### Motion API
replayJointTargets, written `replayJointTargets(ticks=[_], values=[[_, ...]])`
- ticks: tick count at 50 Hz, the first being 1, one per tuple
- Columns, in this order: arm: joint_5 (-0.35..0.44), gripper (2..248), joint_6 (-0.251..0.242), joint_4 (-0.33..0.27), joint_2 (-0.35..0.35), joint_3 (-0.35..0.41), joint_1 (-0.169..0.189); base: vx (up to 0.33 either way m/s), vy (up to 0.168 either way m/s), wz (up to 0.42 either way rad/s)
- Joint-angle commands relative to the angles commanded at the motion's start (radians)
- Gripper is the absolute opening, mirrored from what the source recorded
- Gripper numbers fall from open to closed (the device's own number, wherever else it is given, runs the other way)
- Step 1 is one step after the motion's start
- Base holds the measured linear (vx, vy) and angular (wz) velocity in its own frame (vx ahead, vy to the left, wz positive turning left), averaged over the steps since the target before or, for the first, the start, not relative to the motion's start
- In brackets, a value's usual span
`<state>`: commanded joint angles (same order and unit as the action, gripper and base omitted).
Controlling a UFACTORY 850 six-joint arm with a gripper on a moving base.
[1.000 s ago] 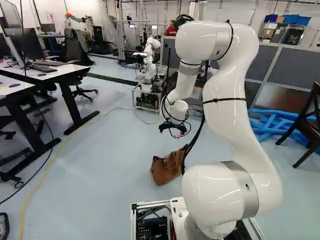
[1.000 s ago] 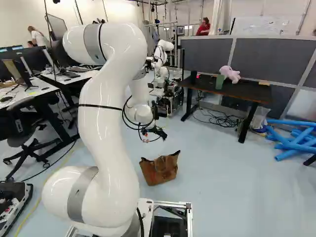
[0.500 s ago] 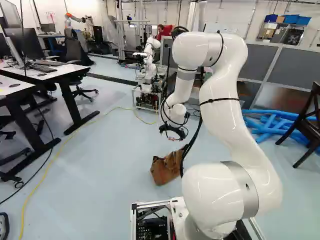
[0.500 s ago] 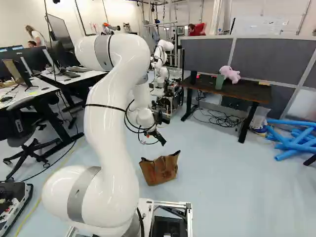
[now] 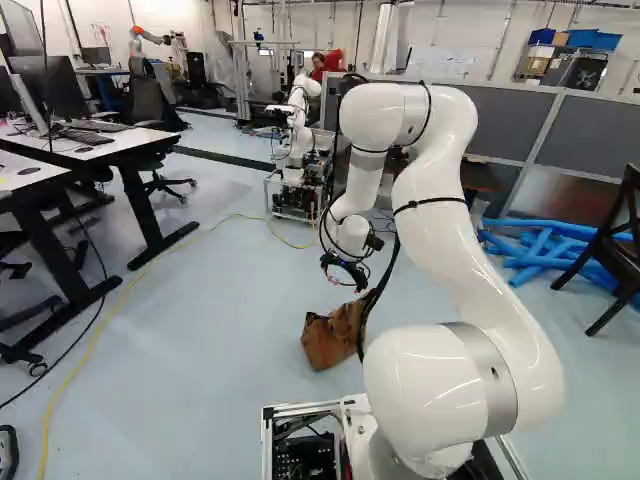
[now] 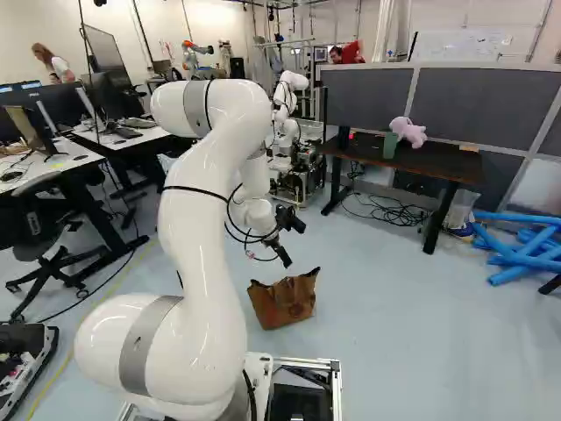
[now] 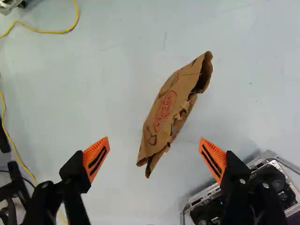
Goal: Pick up the bag on the ground and place it on the table
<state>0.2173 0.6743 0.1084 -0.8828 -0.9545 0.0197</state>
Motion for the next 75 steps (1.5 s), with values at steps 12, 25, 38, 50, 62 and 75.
replayJointTargets(ticks=[12,25,38,50,62,75], values=[[0.0,247,0.126,0.0,-0.046,-0.031,0.0,0.0,0.0,0.0],[0.0,247,0.238,0.0,-0.096,-0.065,0.0,0.0,0.0,0.0],[0.0,247,0.251,0.0,-0.146,-0.1,0.0,0.0,0.0,0.0],[0.0,247,0.251,0.0,-0.193,-0.134,0.0,0.0,0.0,0.0],[-0.001,247,0.251,0.0,-0.24,-0.173,0.0,0.0,0.0,0.0],[-0.008,247,0.251,0.0,-0.291,-0.217,0.0,0.0,0.0,0.0]])
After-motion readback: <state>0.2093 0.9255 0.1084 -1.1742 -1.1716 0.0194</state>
